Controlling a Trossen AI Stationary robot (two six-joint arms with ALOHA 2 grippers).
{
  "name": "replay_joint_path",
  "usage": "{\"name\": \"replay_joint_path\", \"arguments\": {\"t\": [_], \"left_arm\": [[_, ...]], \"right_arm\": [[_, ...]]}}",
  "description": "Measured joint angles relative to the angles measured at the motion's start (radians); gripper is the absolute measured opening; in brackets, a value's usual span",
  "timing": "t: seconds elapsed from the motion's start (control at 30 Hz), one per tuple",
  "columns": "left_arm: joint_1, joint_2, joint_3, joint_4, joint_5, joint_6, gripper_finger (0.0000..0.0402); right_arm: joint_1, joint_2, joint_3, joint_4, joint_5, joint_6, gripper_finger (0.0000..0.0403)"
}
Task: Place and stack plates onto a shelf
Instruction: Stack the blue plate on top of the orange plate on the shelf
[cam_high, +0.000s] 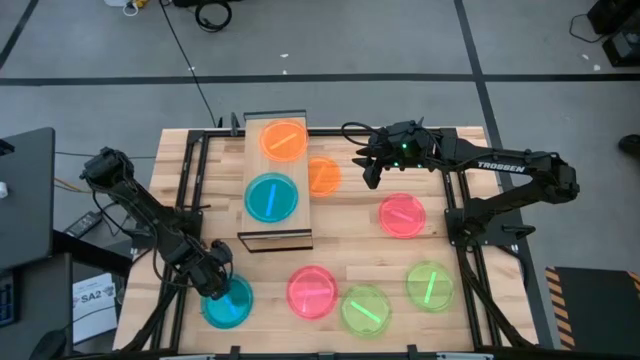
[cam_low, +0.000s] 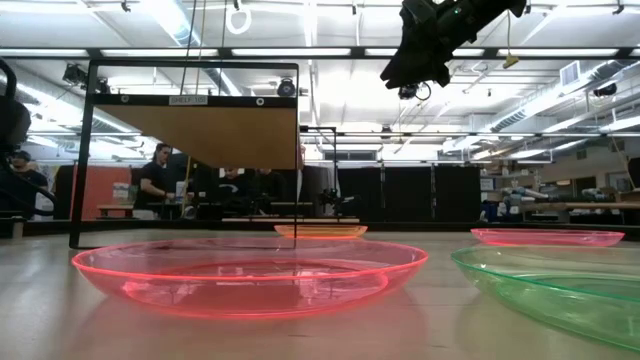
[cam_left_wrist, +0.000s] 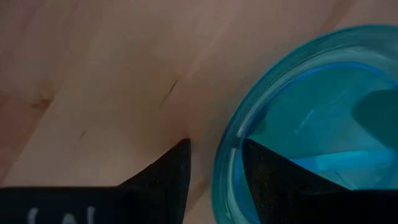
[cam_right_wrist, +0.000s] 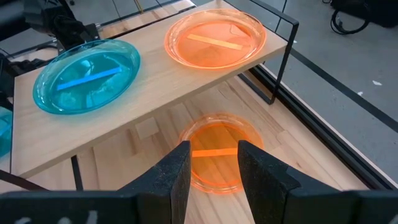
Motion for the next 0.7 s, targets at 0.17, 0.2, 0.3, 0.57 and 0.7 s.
{"name": "replay_joint_path", "arguments": {"t": [0.17,0.2,0.3,0.57,0.7], "left_arm": [[0.000,0.001,-0.005,0.002,0.002,-0.004,0.0153],[0.000,0.001,-0.005,0.004,0.001,-0.003,0.0153],[0.000,0.001,-0.006,0.006,0.001,-0.003,0.0153],[0.000,0.002,-0.007,0.001,-0.002,-0.008,0.0149],[0.000,0.002,-0.007,-0.003,-0.003,-0.008,0.0129]], "right_arm": [[0.000,0.000,0.000,0.000,0.000,0.000,0.0139],[0.000,0.000,0.000,0.000,0.000,0.000,0.0139],[0.000,0.000,0.000,0.000,0.000,0.000,0.0139],[0.000,0.000,0.000,0.000,0.000,0.000,0.0139],[0.000,0.000,0.000,0.000,0.000,0.000,0.0139]]}}
